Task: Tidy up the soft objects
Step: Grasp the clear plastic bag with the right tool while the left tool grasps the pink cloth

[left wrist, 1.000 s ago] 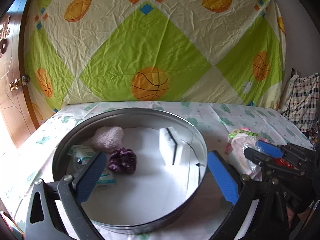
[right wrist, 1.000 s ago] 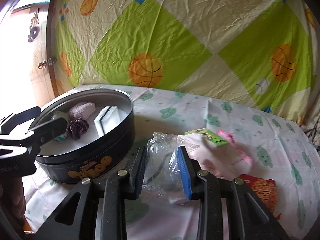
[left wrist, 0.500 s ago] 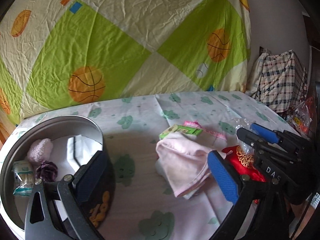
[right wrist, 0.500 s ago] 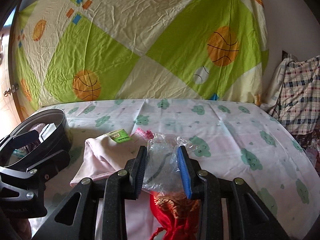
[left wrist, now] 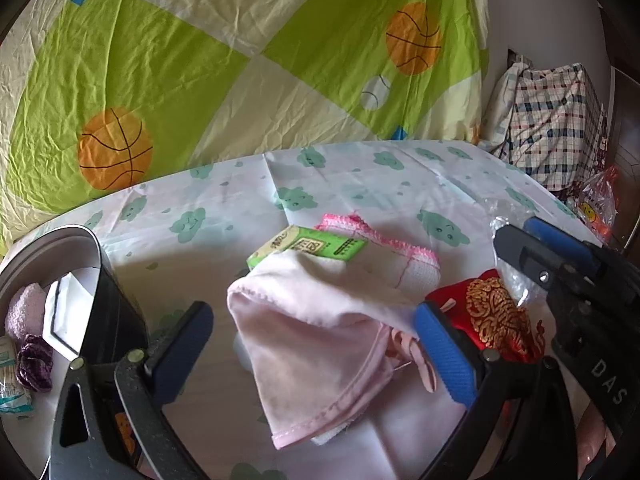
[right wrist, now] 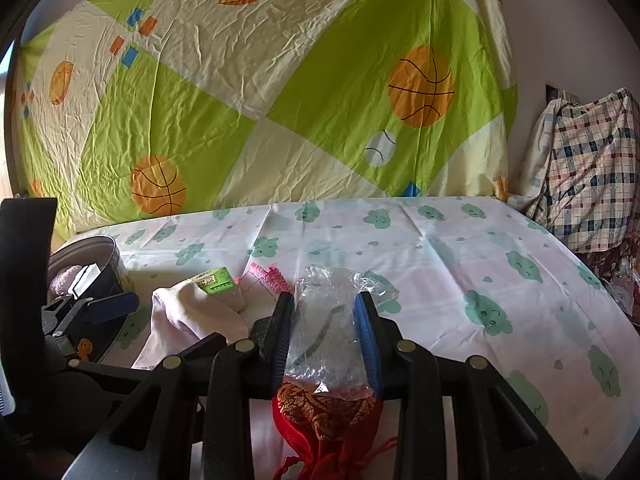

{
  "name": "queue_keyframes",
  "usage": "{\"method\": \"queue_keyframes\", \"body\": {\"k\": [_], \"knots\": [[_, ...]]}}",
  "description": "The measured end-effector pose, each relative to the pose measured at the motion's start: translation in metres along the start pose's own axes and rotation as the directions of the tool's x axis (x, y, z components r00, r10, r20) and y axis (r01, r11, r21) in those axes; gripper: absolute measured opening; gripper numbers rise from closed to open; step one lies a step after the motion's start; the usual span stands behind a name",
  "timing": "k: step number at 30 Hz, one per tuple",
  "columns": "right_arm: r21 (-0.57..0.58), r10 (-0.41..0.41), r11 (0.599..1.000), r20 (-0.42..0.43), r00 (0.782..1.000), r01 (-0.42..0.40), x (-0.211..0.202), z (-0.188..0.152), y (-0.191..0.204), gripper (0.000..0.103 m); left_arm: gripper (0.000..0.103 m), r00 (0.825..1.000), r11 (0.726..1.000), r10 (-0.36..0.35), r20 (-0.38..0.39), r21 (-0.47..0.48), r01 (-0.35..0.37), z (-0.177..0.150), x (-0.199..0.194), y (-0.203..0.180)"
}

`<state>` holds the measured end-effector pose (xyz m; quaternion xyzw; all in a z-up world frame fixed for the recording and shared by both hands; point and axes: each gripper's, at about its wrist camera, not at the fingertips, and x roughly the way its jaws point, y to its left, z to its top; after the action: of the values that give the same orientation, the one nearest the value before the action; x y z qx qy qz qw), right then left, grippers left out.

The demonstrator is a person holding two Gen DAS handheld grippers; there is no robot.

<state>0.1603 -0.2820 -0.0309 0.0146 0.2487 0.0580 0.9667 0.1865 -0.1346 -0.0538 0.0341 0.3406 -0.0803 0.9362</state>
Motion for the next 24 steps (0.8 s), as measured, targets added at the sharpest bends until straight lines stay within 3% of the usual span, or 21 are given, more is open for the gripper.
{"method": "queue_keyframes", "body": {"k": [1, 2, 3, 4, 7, 14, 24], "knots": [[-0.002, 0.001, 1.0, 0.0, 1.0, -0.001, 0.0, 0.0, 0.0, 0.034, 0.091, 1.0, 1.0, 0.005, -0.014, -0.004, -0.005, 0.0, 0.003, 0.0], [-0.005, 0.0, 1.0, 0.001, 1.0, 0.0, 0.0, 0.0, 0.0, 0.034, 0.067, 1.0, 1.0, 0.004, -0.02, -0.014, -0.005, 0.001, 0.004, 0.002], [-0.007, -0.001, 1.0, 0.002, 1.0, 0.001, 0.0, 0.0, 0.001, 0.034, 0.056, 1.0, 1.0, -0.011, -0.016, -0.024, 0.011, 0.0, 0.003, 0.004], [-0.008, -0.003, 1.0, 0.003, 1.0, 0.003, 0.0, 0.0, 0.001, 0.034, 0.038, 0.999, 0.999, -0.031, -0.014, -0.028, 0.031, 0.0, 0.003, 0.005], [-0.002, -0.005, 1.0, 0.006, 1.0, 0.005, -0.001, 0.0, 0.001, 0.034, 0.012, 0.997, 0.998, -0.067, -0.038, -0.026, 0.066, 0.0, 0.007, 0.006], [0.007, -0.006, 1.0, 0.037, 0.999, 0.006, -0.007, 0.0, -0.001, 0.034, 0.009, 0.995, 0.995, -0.084, 0.053, -0.052, 0.087, -0.006, -0.015, 0.015], [-0.022, 0.007, 1.0, 0.128, 0.992, -0.004, -0.025, -0.002, 0.005, 0.034, 0.009, 0.981, 0.995, -0.01, 0.193, -0.096, 0.029, -0.015, -0.049, 0.037]]}}
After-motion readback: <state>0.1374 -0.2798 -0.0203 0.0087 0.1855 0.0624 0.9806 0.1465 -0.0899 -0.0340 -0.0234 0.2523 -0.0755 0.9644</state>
